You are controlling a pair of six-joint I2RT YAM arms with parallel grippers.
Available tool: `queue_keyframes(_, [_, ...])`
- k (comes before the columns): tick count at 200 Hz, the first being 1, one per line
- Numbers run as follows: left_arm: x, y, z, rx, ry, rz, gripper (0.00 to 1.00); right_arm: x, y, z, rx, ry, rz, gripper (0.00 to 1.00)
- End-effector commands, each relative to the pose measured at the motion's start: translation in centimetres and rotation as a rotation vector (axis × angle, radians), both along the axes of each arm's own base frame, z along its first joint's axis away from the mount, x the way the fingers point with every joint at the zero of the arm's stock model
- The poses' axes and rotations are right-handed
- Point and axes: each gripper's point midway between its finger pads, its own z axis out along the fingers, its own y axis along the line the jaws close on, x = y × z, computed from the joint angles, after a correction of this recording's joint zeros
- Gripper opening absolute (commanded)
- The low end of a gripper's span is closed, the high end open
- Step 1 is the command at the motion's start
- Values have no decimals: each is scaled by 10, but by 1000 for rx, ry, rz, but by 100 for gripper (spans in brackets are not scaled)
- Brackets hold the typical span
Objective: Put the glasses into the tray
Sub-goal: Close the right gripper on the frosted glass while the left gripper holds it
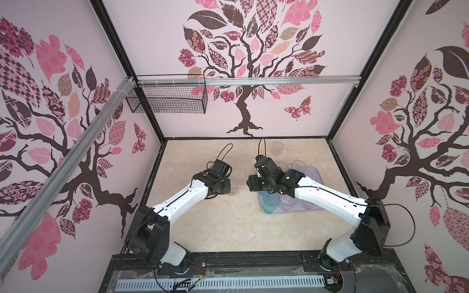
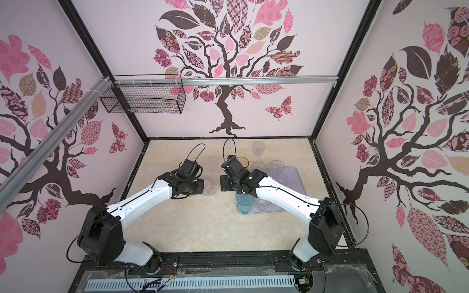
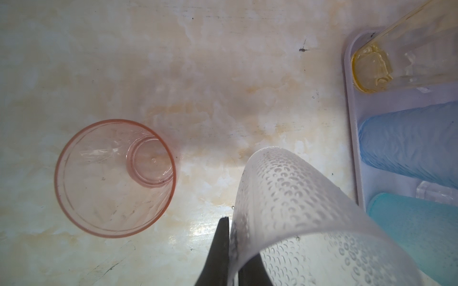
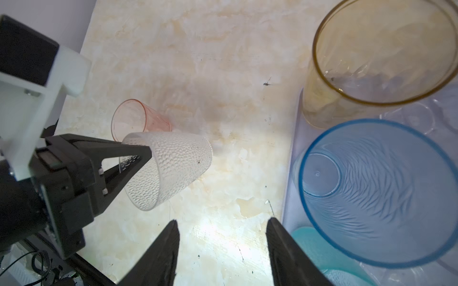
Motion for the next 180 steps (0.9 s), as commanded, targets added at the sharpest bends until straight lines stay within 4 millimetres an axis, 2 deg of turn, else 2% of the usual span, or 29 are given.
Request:
queue_keyframes(1, [-2, 0, -10, 3, -3, 2, 0, -6, 6, -2, -6, 14, 5, 59])
queue_keyframes(42, [-10, -1, -17, 8, 25, -23, 1, -9, 29, -10, -13, 33, 53, 59])
queue_keyframes(88, [-20, -7, -27, -6, 58, -41, 2, -17, 58, -34, -32, 71, 105, 59])
queue_keyframes(142, [-23, -18, -16, -71, 66, -55, 4, -4, 64, -66, -101, 82, 73, 60])
queue_keyframes(180, [-30, -27, -18, -140, 102, -45, 9, -2, 65, -80, -111, 93, 59, 50])
